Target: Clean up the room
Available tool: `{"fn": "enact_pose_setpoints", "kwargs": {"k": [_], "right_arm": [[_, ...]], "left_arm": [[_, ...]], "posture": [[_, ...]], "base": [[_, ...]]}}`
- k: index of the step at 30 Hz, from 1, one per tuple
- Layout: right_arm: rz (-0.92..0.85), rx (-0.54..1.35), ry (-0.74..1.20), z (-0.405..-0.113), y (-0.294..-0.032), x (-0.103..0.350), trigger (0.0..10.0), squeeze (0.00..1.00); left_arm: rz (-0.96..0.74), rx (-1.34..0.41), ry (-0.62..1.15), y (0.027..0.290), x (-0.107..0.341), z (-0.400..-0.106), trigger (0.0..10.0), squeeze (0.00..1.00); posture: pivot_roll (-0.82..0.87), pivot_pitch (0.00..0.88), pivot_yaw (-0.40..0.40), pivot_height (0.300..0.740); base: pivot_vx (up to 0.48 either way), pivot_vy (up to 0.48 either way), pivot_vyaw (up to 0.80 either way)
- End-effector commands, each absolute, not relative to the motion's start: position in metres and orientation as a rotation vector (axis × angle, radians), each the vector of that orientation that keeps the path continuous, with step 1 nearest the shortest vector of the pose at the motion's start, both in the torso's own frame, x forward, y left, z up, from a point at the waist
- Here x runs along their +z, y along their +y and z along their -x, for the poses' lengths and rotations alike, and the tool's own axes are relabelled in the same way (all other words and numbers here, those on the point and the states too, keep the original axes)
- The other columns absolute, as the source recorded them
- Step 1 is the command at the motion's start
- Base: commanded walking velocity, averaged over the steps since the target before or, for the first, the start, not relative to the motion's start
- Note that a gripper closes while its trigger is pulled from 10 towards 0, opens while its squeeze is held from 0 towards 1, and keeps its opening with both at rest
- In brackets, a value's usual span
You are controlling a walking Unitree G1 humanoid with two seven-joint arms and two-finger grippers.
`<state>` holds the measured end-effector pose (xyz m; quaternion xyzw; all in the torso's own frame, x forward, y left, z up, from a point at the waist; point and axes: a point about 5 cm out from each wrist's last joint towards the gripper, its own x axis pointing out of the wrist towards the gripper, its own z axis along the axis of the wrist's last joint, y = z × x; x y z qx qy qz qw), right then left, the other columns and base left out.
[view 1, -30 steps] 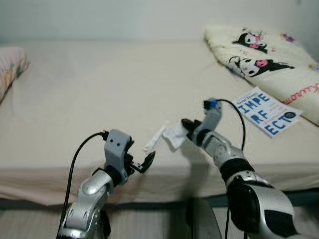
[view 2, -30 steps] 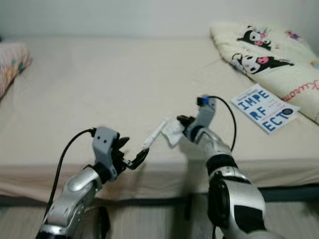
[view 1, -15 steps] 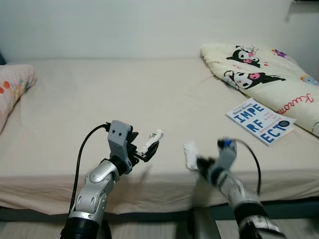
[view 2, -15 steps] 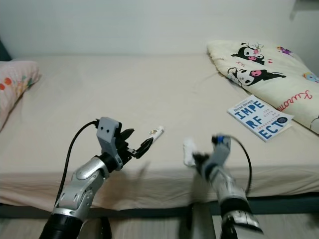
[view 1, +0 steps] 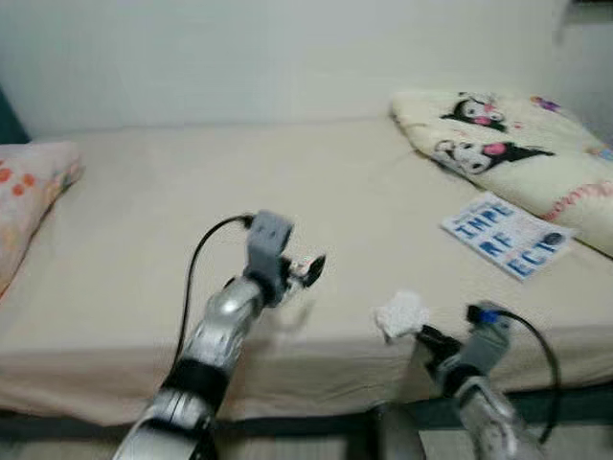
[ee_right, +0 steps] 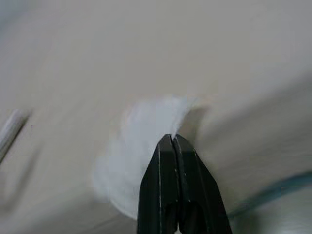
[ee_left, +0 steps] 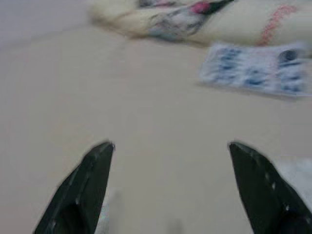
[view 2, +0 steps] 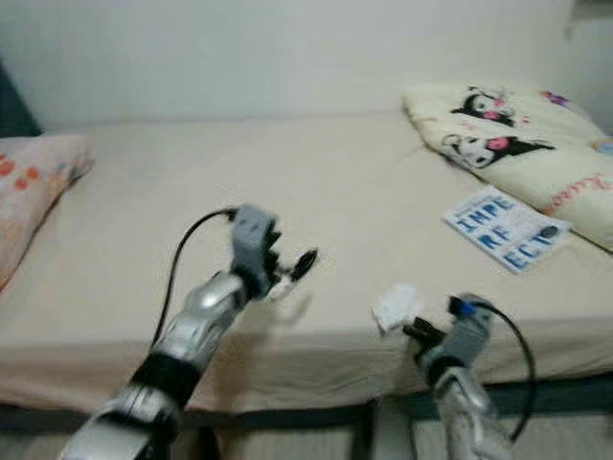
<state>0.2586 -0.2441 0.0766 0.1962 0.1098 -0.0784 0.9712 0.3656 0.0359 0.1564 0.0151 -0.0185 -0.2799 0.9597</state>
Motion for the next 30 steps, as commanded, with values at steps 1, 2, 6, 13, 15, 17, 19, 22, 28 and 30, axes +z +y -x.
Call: {"fn": "enact_pose_setpoints", "kwargs": {"k": [1,2,6,13,15,17,19,22,28,30], "right_arm": [[-0.410,-0.171,0.202,-0.255,-0.246,0.084,0.0,0.00],[-0.401,-0.184,0.185,-0.251,-0.249,0.088,0.0,0.00],[-0.399,-0.214,0.155,-0.245,-0.253,0.095,0.0,0.00],[-0.389,-0.181,0.128,-0.234,-0.241,0.113,0.0,0.00],[-0.391,-0.176,0.136,-0.232,-0.238,0.113,0.0,0.00],[-0.393,-0.166,0.150,-0.229,-0.232,0.115,0.0,0.00],[-0.399,-0.159,0.153,-0.228,-0.229,0.117,0.0,0.00],[-0.403,-0.140,0.148,-0.225,-0.221,0.123,0.0,0.00],[-0.419,-0.143,0.145,-0.214,-0.212,0.134,0.0,0.00],[-0.426,-0.143,0.143,-0.205,-0.206,0.140,0.0,0.00]], "left_arm": [[-0.045,-0.549,0.051,0.034,0.136,-0.363,10.0,0.00],[-0.031,-0.541,0.091,0.030,0.132,-0.363,10.0,0.00],[-0.020,-0.543,0.155,0.021,0.125,-0.361,10.0,0.00],[-0.207,-0.261,0.277,0.056,0.100,-0.367,10.0,0.00],[-0.211,-0.208,0.298,0.066,0.097,-0.368,10.0,0.00],[-0.206,-0.129,0.342,0.081,0.089,-0.368,10.0,0.00],[-0.177,-0.102,0.366,0.087,0.085,-0.367,10.0,0.00],[-0.118,-0.060,0.397,0.093,0.079,-0.365,10.0,0.00],[-0.152,-0.070,0.386,0.085,0.081,-0.365,10.0,0.00],[-0.169,-0.073,0.364,0.081,0.085,-0.367,10.0,0.00]], "posture": [[-0.20,0.052,0.062,0.484],[-0.22,0.061,0.065,0.484],[-0.23,0.071,0.068,0.484],[-0.27,0.115,0.062,0.484],[-0.27,0.118,0.061,0.484],[-0.27,0.130,0.058,0.484],[-0.28,0.139,0.058,0.484],[-0.30,0.166,0.057,0.484],[-0.34,0.229,0.053,0.484],[-0.35,0.255,0.052,0.484]], "base": [[0.000,0.000,-0.74],[0.000,0.000,-0.74],[0.000,0.000,-0.19],[0.000,0.000,0.00],[0.000,0.000,0.00],[0.000,0.000,0.00],[0.000,0.000,0.00],[0.000,0.000,0.00],[0.000,0.000,0.00],[0.000,0.000,0.00]]}}
